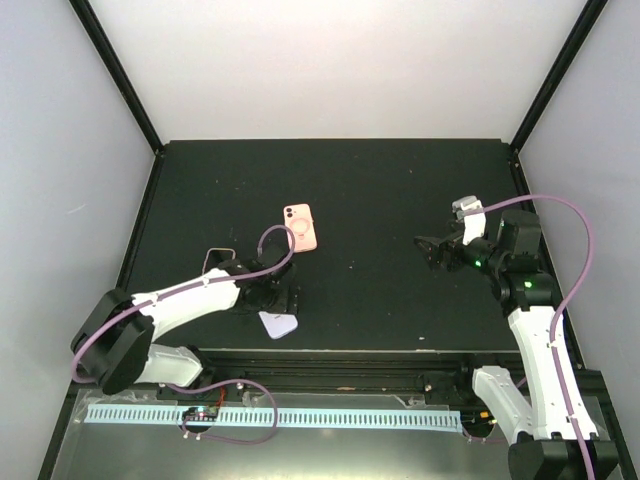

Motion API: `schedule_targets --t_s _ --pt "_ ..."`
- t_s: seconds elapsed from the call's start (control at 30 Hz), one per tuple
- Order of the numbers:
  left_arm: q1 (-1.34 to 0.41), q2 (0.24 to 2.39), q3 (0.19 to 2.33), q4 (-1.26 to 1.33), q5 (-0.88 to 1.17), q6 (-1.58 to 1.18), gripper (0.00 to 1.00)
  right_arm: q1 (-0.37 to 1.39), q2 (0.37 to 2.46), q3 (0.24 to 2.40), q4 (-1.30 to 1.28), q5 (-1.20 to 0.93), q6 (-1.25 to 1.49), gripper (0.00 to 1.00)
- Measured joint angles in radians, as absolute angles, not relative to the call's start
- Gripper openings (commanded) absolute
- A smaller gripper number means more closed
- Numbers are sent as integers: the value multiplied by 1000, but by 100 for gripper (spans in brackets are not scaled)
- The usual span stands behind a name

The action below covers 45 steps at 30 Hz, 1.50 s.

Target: Take the phone out of the phone case

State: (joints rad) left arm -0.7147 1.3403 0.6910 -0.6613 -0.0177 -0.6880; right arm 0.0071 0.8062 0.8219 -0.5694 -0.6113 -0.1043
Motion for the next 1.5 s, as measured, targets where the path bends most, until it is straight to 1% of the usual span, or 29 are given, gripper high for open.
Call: schedule_targets --t_s 0.13,0.37,0.5,0.73,0.83,1.07,1.27,1.5 --pt "-715 1302 691 -633 -36 -678 99 7 813 822 -569 -610 -107 100" --pt "-706 1316 697 -697 -96 -761 99 7 813 822 -570 -610 -107 100" --pt "-689 1364 717 -725 -105 -807 99 7 812 822 -570 -610 -107 100" --pt "-673 1520 818 -757 -99 -852 99 7 815 822 -570 -611 -107 100" --pt "-673 1556 847 -777 -94 -853 99 7 816 822 -570 -610 -107 100" --pt "-697 1639 941 -793 -84 -819 99 7 837 822 -570 -607 -107 100" --pt "-768 1732 1058 -830 -118 -699 99 7 851 822 -572 -603 -110 100" --pt "-794 1716 1073 -882 -191 -677 99 10 851 822 -574 -601 -115 100"
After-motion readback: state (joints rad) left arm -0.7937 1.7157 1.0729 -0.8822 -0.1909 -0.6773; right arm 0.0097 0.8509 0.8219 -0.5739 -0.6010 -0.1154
